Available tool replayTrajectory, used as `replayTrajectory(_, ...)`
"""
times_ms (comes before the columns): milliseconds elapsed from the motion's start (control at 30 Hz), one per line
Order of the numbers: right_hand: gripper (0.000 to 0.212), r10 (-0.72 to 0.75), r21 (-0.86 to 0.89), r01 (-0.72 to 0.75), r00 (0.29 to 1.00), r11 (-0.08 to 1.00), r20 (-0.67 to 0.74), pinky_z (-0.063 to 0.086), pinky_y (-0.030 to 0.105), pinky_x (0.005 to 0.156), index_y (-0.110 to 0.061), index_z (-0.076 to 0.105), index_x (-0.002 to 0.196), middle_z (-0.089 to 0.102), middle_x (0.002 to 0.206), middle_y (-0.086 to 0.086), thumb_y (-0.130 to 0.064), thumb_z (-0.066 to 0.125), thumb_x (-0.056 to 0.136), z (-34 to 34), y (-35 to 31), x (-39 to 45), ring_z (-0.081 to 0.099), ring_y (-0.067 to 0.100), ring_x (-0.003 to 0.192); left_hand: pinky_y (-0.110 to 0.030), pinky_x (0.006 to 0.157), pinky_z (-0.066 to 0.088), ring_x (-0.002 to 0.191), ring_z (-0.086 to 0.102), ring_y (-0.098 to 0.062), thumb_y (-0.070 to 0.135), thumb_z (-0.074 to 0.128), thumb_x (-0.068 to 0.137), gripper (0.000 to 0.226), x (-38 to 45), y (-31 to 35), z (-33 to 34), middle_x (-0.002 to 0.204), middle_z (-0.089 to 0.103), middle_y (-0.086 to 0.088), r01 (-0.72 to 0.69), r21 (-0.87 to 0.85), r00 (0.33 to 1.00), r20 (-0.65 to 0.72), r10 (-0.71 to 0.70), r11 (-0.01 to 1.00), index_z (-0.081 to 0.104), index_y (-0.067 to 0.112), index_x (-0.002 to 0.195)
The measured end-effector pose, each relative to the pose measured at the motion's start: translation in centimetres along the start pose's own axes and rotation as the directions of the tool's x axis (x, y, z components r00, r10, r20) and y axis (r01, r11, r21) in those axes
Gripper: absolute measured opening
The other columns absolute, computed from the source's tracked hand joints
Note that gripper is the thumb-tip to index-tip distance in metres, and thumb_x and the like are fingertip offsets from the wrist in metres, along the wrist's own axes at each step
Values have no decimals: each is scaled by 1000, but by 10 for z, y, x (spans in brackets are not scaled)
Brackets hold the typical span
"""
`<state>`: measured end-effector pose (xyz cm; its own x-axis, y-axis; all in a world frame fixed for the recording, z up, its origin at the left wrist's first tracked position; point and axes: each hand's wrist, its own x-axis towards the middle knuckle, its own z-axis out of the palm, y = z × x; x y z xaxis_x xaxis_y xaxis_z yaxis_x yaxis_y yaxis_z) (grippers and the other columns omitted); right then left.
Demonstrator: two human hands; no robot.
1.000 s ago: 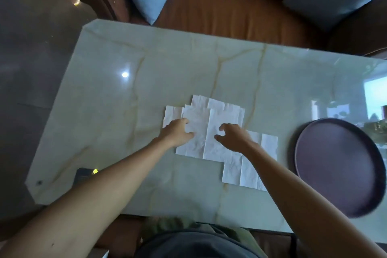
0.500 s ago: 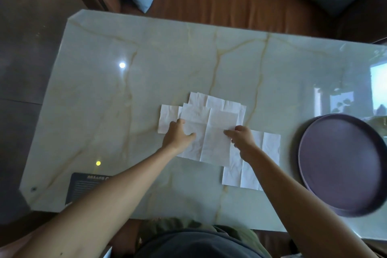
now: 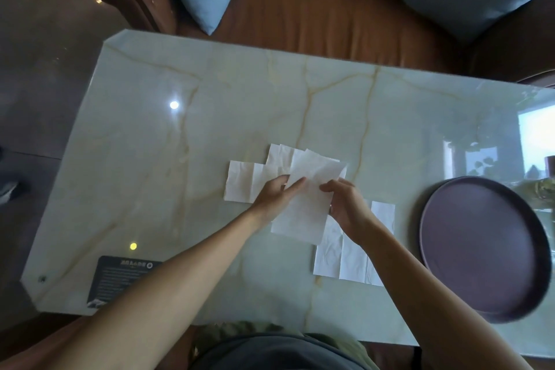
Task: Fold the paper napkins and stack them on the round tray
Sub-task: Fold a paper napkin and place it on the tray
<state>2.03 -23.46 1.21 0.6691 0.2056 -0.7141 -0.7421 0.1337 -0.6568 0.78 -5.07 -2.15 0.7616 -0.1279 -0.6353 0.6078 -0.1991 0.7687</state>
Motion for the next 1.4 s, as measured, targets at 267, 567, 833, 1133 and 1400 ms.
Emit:
replayTrajectory(267, 75, -568, -955, 166, 823, 247, -5, 28, 40, 118, -18, 34, 152, 33, 160, 4, -28, 68, 86, -7, -19, -19, 33, 23, 146, -31, 58, 28, 61, 37, -13, 11, 49, 95, 23, -20, 19, -6, 68, 41, -1, -159, 409, 983, 148, 107, 899, 46, 4, 74)
replayTrajectory(567, 21, -197, -900, 355, 892, -251, 407, 31, 43, 111, -29, 72, 110, 74, 114, -9, -32, 58, 96, 3, -60, -6, 62, 20, 117, -28, 54, 29, 59, 44, -12, 9, 43, 96, 28, -35, 54, -25, 67, 53, 5, -299, 674, 949, 286, 134, 675, 55, 20, 74)
replayTrajectory(833, 20, -202, -959, 273, 938, -71, 282, 44, 28, 79, -21, 79, 100, 78, 105, -2, -33, 64, 95, -8, -75, -17, 68, 20, 102, -35, 59, 30, 64, 42, -16, 21, 48, 102, 34, -49, 34, -66, 70, 49, -9, -277, 696, 961, 219, 171, 662, 53, -3, 78)
replayTrajectory(1133, 13, -121, -949, 314, 942, -6, 313, 54, 36, 83, -25, 73, 86, 71, 86, -10, -31, 62, 90, 11, -83, -35, 67, 17, 90, -29, 112, 37, 141, 43, -11, 49, 74, 85, 80, -65, 24, -88, 156, 43, 10, -188, 685, 981, 163, 103, 704, 39, 29, 154)
replayTrajectory(1400, 16, -88, -944, 327, 940, -48, 330, 53, 43, 73, -16, 63, 71, 65, 72, 1, -27, 54, 80, 30, -96, -48, 63, 25, 79, -32, 91, 49, 108, 64, -14, 34, 59, 101, 24, -45, 58, -30, 111, 69, 9, -367, 575, 930, 254, 267, 731, 66, 25, 121)
